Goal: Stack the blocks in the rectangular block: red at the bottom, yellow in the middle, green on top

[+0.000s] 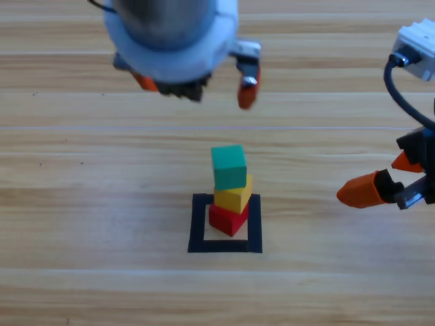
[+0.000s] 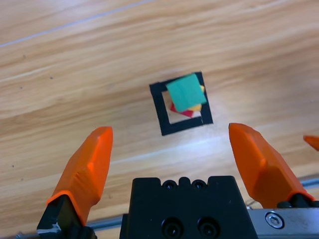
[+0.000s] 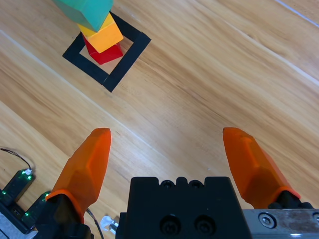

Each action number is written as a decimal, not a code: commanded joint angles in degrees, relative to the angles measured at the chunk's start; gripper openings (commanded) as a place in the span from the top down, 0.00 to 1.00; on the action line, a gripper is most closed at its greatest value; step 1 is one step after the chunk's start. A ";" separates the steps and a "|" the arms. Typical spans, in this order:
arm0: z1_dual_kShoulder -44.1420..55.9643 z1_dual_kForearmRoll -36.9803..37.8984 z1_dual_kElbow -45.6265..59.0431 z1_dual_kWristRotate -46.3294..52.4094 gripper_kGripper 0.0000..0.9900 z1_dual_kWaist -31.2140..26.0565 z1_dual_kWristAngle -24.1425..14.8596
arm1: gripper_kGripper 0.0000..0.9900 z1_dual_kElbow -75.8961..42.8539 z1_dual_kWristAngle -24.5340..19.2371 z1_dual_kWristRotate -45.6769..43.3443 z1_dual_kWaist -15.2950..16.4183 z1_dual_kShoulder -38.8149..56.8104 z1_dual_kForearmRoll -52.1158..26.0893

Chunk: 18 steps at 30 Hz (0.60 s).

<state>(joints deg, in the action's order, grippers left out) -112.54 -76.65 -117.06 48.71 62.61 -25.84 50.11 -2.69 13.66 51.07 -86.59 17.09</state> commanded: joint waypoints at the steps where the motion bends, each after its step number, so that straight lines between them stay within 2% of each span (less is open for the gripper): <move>1: -1.28 0.89 1.31 1.03 0.00 5.77 -1.84 | 0.00 0.96 1.38 -0.57 -1.32 -2.62 0.05; 3: 0.13 1.07 2.98 3.67 0.00 8.32 -4.30 | 0.00 0.96 1.38 -0.65 -1.32 -2.97 0.05; 5: 1.62 2.74 6.31 7.27 0.00 11.84 -8.35 | 0.00 0.96 1.38 -0.65 -1.32 -2.97 0.05; 7: 2.68 7.48 12.73 9.65 0.00 14.38 -11.34 | 0.00 0.96 1.38 -0.65 -1.32 -2.97 0.05; 8: 3.21 11.26 17.21 10.08 0.00 14.65 -11.77 | 0.00 0.96 1.38 -0.65 -1.32 -2.97 0.05; 9: 5.23 19.96 27.23 10.26 0.00 15.09 -12.04 | 0.00 0.96 1.38 -0.65 -1.32 -3.14 0.05; 10: 6.55 24.97 32.77 10.00 0.00 15.09 -12.04 | 0.00 0.96 1.38 -0.65 -1.32 -3.14 0.05; 12: 8.22 32.27 40.86 9.73 0.00 15.09 -12.04 | 0.00 1.04 1.38 -0.65 -1.32 -3.14 0.05; 18: 10.15 39.30 49.12 8.41 0.00 15.09 -12.13 | 0.00 1.13 1.38 -0.65 -1.32 -3.23 0.05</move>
<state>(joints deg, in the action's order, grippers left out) -105.87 -39.54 -70.40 58.06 76.62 -37.24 50.24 -1.53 13.60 51.07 -87.01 17.09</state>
